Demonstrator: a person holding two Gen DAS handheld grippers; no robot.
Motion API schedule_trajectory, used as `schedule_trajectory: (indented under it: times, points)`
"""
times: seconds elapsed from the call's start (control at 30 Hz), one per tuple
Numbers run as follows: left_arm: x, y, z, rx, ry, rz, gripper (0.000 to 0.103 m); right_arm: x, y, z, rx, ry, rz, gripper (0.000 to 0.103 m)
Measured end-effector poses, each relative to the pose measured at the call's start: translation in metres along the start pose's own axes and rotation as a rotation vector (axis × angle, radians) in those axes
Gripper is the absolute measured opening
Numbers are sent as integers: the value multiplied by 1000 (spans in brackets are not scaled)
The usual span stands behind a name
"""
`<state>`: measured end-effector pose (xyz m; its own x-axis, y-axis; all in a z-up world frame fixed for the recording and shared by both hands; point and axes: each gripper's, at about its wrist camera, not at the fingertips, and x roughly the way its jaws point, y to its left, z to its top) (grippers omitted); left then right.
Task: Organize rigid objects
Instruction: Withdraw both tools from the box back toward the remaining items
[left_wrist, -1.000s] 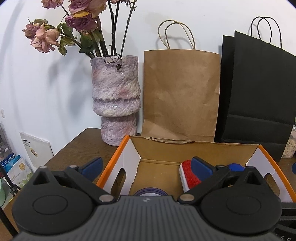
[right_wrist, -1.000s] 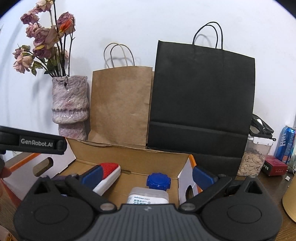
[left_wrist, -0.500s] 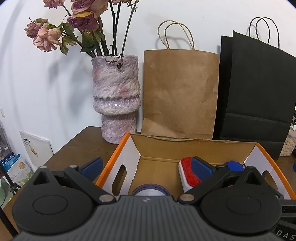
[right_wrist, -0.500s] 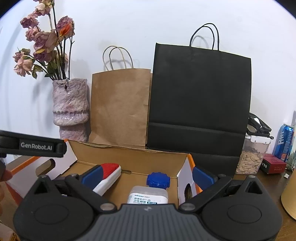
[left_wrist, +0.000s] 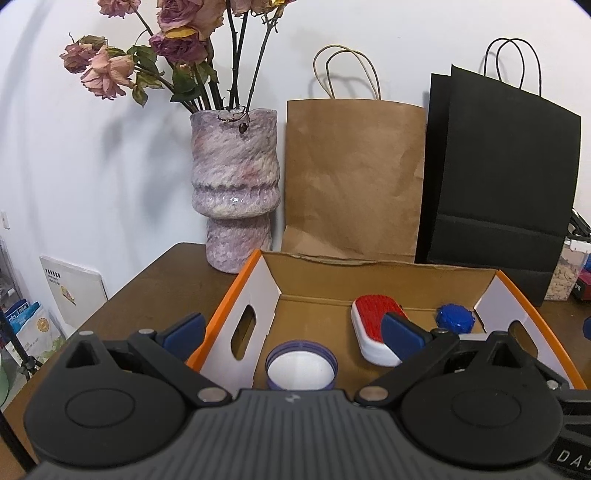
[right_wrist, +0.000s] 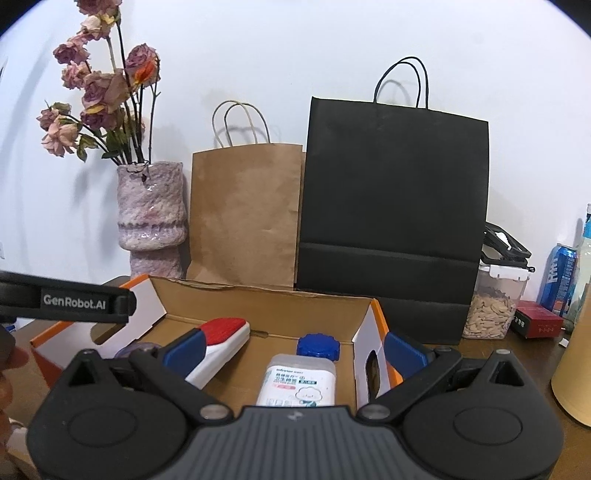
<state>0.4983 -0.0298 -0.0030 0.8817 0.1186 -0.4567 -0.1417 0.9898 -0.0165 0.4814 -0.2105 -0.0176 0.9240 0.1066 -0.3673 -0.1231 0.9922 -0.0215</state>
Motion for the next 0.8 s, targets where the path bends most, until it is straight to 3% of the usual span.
schedule_trajectory:
  times: [0.8]
  points:
    - [-57,18,-32,-1,22,11,103,-65,7,-22,35,17,8,103]
